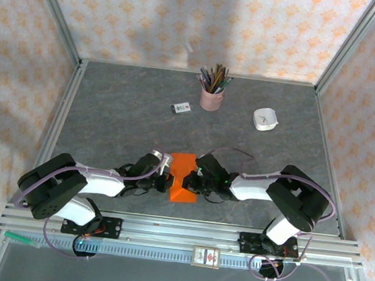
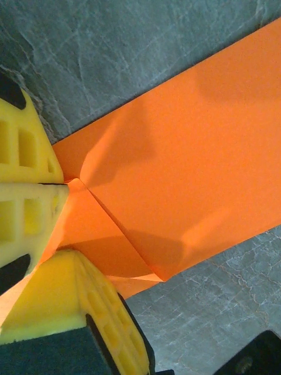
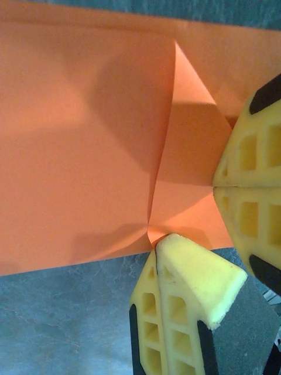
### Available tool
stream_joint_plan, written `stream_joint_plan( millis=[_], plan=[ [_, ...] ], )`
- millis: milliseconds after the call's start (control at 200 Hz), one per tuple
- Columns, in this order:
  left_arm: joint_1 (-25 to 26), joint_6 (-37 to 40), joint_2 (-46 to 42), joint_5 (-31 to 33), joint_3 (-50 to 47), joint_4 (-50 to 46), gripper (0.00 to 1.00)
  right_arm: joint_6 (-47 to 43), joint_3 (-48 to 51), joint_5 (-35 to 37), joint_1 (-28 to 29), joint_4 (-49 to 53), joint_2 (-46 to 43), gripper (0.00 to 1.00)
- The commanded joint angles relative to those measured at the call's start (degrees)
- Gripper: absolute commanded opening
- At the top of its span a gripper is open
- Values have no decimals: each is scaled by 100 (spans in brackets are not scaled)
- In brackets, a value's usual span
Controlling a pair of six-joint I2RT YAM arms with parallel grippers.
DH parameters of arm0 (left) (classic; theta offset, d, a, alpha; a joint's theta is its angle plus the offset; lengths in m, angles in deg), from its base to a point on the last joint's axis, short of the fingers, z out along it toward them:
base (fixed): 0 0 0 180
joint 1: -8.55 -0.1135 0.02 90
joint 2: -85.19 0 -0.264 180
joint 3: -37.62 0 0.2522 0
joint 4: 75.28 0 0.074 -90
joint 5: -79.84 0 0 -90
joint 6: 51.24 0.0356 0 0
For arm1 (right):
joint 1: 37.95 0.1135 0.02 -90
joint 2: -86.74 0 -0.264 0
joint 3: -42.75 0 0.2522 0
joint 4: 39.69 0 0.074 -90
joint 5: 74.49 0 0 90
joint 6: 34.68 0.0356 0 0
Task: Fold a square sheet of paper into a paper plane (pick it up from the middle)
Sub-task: Fold the triangle at the bottom-center of the table.
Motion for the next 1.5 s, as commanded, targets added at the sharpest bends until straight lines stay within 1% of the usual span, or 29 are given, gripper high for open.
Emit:
stream_joint_plan(
  millis=[0,165,330,606,931,1071,1216,1271,1351,1426,1497],
  plan=[
    [-56,95,310,158,-97,-670,0,-165,-22,118,-64,310,-264,0],
    [-53,95,310,150,-97,-670,0,-121,-163,-2,-65,264,-407,0],
    [-56,99,309,158,-97,-670,0,-26,-174,-137,-38,83,-308,0],
    [-56,95,318,153,-88,-677,0,109,-244,-238,219,-167,60,0],
    [-56,99,293,166,-71,-704,0,53,-93,-85,234,-71,277,0],
    [-56,113,177,221,103,-860,0,131,44,-28,235,-71,330,0],
    [-56,22,-124,313,404,-1116,13,200,154,11,232,-48,353,0],
    [-56,-26,-313,386,497,-1243,19,226,188,21,233,-50,340,0],
    [-60,-91,-640,484,558,-1424,25,248,219,30,234,-56,341,0],
    [-56,-200,-984,480,546,-1591,28,265,222,45,235,-80,340,0],
    [-58,-327,-1318,277,445,-1647,29,274,230,45,232,-89,355,0]
  ],
)
